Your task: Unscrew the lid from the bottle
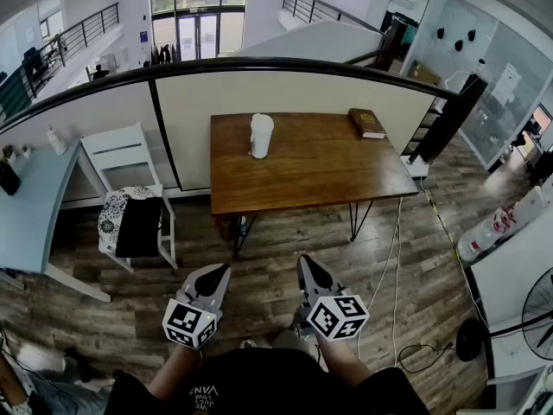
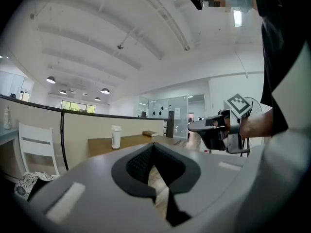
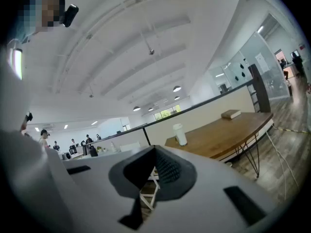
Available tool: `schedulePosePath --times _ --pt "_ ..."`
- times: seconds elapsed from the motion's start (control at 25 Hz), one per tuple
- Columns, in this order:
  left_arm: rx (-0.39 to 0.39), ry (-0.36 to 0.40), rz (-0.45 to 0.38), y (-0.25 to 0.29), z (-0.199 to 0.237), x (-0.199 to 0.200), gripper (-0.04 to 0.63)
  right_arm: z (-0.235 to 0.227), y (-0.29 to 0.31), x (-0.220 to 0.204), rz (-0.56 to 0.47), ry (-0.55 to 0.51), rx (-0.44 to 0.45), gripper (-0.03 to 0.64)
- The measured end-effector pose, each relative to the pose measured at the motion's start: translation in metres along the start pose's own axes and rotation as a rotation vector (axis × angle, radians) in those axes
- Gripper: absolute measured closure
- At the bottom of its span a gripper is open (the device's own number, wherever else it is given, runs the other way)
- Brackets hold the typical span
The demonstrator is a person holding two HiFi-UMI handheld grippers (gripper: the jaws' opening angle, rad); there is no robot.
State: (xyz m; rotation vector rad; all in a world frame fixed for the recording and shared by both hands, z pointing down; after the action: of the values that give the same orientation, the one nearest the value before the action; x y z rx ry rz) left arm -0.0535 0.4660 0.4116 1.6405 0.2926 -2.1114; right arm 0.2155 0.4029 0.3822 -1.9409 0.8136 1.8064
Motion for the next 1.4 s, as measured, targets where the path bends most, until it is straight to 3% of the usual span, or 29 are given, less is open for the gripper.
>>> schedulePosePath --times 0.48,0.52,0.6,0.64,0.92,1.4 --pt "-0.018 -0.043 -0.023 0.017 -0.001 -0.001 0.583 -0.012 0.004 -0.003 -0.036 0.065 0.053 0.604" --pt "-0.021 -0.057 -0.025 0.020 0.000 -0.002 0.552 -0.015 0.007 -0.003 -0.032 0.072 0.048 0.584" --pt "-0.013 -0.085 -0.019 0.027 0.002 -0.004 0.355 -0.020 0.012 -0.005 -0.016 0.084 0.038 0.435" --pt "-0.006 -0.093 -0.010 0.030 0.004 -0.006 0.348 -0.023 0.015 -0.005 -0.009 0.086 0.037 0.405" --pt "0.043 -0.124 0.009 0.069 0.029 -0.003 0.299 -0.056 0.055 -0.002 0.019 0.076 0.064 0.405" --pt "0.173 -0.106 -0.035 0.167 0.072 0.032 0.299 -0.146 0.149 0.018 0.044 0.067 0.144 0.405"
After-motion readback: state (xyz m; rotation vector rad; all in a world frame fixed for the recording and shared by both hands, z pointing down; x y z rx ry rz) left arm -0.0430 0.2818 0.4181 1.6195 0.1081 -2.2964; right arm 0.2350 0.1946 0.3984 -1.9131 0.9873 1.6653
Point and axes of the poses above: the fingertips, and each gripper's own axes: y forward along the fingers, z to its left, x out of its top, the point moved 10 cm from there along -y, backward along the fingers, and after that the axes turned 13 degrees about -y, right-handed, at the moved point
